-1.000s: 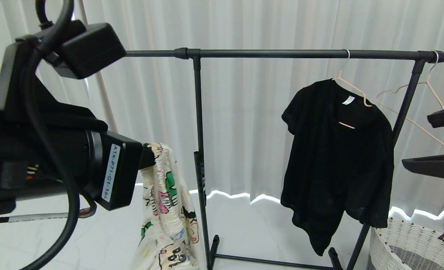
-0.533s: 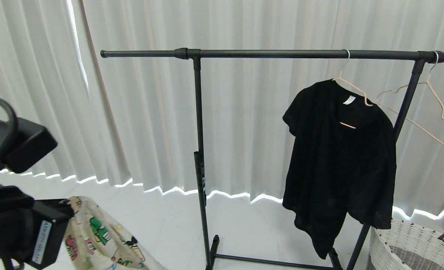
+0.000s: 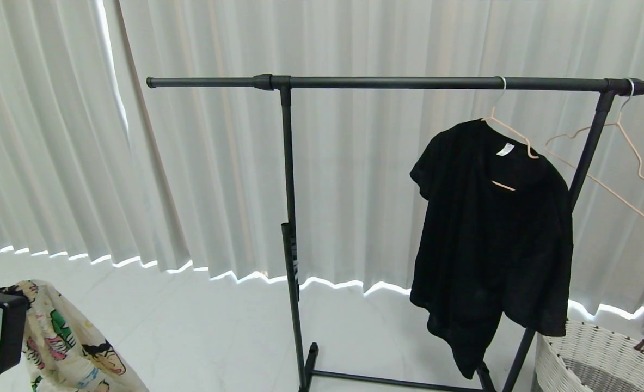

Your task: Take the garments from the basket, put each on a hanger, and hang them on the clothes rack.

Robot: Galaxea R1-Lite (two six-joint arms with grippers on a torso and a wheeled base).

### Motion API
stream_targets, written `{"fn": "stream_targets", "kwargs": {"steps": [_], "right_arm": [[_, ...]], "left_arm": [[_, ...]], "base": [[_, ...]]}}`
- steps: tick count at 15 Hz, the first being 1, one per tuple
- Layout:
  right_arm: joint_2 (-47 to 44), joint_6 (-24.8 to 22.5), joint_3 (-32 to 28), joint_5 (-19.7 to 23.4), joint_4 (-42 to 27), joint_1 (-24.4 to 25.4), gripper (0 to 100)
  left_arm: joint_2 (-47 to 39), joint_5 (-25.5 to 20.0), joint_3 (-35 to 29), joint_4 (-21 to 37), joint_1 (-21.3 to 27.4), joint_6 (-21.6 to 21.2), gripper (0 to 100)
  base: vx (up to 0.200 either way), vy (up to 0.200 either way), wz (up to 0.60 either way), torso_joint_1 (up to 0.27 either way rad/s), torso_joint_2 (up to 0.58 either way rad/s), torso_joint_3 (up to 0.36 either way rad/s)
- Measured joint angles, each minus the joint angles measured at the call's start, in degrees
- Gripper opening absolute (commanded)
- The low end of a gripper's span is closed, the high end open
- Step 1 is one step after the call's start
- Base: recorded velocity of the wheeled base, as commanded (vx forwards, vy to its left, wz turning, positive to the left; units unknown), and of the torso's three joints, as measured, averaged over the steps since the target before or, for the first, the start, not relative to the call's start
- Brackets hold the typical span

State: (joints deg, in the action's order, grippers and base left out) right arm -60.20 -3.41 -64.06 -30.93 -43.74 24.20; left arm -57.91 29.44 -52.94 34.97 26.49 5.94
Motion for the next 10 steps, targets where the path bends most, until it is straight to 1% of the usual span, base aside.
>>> {"fn": "stream_targets", "kwargs": {"steps": [3, 5, 10], "right_arm": [[-0.33, -0.17, 0.15, 1.76, 2.33, -2.16, 100], [-0.68, -0.17, 0.09, 1.84, 3.95, -3.12, 100], [-1.66, -0.28, -0.29, 1.84, 4.99, -3.58, 100]], "left_arm": [[0.77, 0.01, 0.57, -0.02, -0.48, -0.02, 0], [0.88, 0.00, 0.68, -0.57, -0.54, 0.00, 0], [0.94, 0.00, 0.72, -1.29, -0.56, 0.00, 0]], "base": [[0.000, 0.000, 0.00, 0.181, -0.44, -0.261], [0.000, 0.000, 0.00, 0.207, -0.47, -0.276], [0.000, 0.000, 0.00, 0.220, -0.49, -0.277]]}}
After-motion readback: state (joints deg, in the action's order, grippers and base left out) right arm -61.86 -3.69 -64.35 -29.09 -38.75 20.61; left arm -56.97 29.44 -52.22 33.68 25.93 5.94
